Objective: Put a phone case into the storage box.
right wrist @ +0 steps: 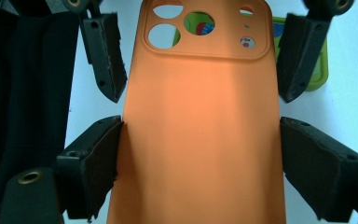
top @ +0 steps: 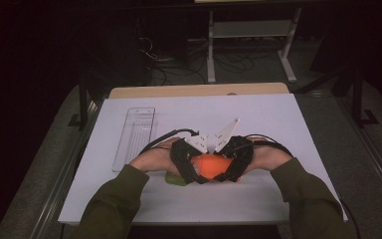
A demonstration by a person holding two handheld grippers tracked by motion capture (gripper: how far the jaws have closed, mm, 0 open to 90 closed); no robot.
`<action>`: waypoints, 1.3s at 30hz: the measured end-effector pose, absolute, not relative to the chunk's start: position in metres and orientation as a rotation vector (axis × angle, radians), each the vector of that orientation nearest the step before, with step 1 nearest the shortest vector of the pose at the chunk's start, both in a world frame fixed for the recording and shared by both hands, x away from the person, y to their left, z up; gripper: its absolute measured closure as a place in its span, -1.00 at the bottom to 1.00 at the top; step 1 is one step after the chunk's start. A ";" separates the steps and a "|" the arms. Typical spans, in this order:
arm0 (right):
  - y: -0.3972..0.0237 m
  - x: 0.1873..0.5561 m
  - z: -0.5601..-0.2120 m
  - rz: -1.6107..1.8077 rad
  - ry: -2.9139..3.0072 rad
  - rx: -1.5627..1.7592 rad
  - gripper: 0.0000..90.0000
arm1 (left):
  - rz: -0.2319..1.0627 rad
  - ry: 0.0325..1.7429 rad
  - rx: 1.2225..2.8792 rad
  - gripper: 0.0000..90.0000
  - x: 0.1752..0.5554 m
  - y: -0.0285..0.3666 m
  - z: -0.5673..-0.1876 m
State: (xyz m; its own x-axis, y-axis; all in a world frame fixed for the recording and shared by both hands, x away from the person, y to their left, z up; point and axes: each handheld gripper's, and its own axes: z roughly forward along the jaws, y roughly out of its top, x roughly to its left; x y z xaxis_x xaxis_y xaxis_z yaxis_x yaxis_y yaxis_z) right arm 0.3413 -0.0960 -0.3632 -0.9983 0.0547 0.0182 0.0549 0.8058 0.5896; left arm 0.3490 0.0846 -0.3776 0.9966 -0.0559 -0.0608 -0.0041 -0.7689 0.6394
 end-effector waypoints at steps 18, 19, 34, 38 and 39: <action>-0.095 0.340 -0.363 -0.970 -2.983 -0.082 -0.67 | -0.096 -0.086 2.471 -0.68 0.350 0.084 -0.379; -0.095 0.340 -0.363 -0.967 -2.984 -0.088 -0.67 | -0.097 -0.087 2.472 -0.67 0.350 0.084 -0.379; -0.117 0.344 -0.359 -1.076 -2.976 -0.231 -0.91 | -0.100 -0.009 2.466 -0.66 0.350 0.087 -0.382; -0.126 0.346 -0.358 -1.120 -2.976 -0.269 -0.93 | -0.064 0.074 2.472 -0.66 0.351 0.090 -0.382; -0.129 0.346 -0.358 -1.140 -2.973 -0.292 -0.93 | -0.062 0.103 2.465 -0.66 0.351 0.091 -0.383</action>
State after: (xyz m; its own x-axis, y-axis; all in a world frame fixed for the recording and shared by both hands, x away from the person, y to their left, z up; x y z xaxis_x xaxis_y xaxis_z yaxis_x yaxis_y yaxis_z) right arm 0.3463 -0.1290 -0.3581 -0.9817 0.1898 0.0129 0.1498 0.7294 0.6675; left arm 0.3512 0.0910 -0.3826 0.9958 0.0590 -0.0707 0.0902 -0.7781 0.6216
